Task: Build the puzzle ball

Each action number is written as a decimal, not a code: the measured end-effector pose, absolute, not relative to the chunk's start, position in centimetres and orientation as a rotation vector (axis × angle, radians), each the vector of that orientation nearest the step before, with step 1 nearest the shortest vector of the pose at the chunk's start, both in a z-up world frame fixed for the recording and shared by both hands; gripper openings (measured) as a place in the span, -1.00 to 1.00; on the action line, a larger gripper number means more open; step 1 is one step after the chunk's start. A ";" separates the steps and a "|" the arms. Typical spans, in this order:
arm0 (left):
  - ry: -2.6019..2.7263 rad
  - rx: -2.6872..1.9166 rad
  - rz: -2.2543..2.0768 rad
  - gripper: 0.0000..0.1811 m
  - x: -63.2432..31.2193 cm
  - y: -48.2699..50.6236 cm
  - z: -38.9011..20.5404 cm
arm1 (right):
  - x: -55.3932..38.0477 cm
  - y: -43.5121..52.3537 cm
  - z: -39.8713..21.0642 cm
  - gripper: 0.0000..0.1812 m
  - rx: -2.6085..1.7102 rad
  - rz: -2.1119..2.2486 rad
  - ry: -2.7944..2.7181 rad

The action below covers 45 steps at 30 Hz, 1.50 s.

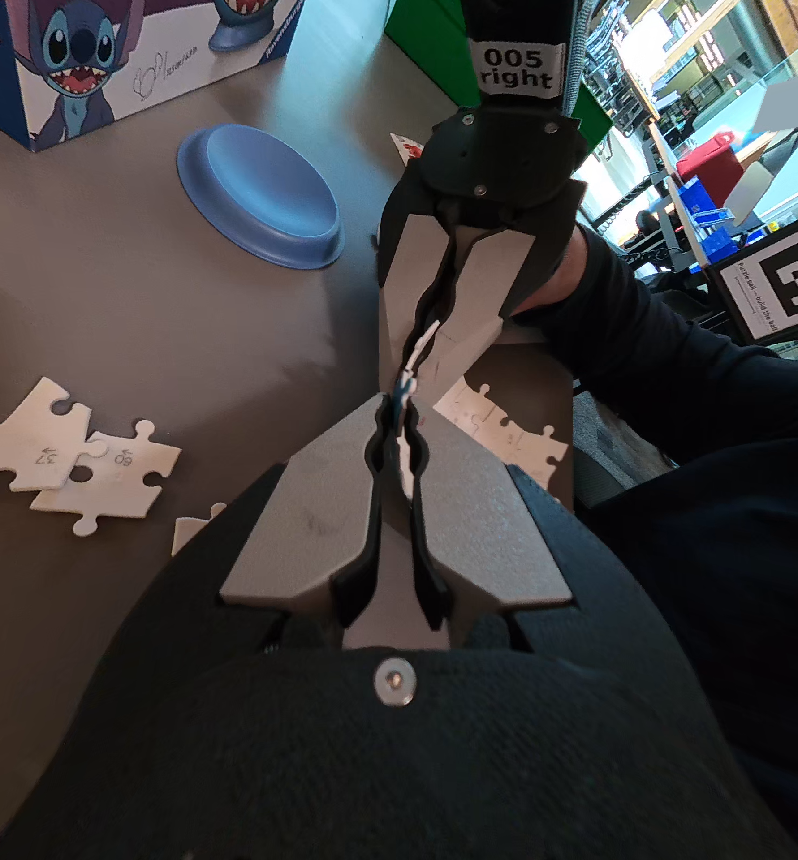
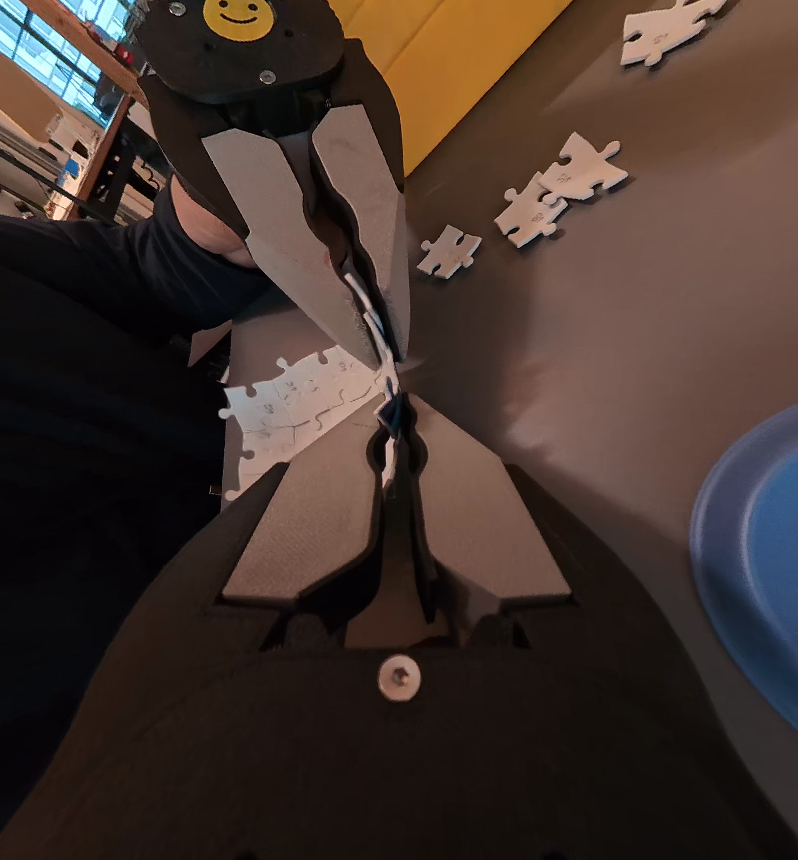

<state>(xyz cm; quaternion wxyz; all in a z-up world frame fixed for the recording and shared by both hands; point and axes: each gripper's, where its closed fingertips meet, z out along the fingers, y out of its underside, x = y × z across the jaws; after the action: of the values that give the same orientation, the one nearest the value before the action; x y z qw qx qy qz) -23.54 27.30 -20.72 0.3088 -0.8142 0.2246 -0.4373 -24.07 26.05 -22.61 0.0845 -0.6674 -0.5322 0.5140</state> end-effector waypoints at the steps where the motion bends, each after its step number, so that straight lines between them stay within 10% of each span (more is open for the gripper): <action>1: 0.594 -2.148 -1.166 -0.96 -23.5 27.3 -20.6 | -24.0 26.1 -22.6 -1.00 -1.990 1.532 -1.585; 35: 0.625 -2.157 -1.110 -0.98 -23.7 27.2 -20.8 | -22.7 25.2 -23.5 -1.00 -2.079 1.601 -1.654; 45: 0.623 -2.168 -0.972 -1.00 -24.3 28.0 -21.3 | -20.9 28.7 -20.8 -0.71 -1.977 1.649 -1.443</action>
<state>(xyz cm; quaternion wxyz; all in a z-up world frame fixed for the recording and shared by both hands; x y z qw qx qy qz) -24.27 27.96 -21.29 0.3360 -0.8313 0.2390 -0.3728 -20.92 28.66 -20.78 0.0950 -0.6668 -0.4867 0.5563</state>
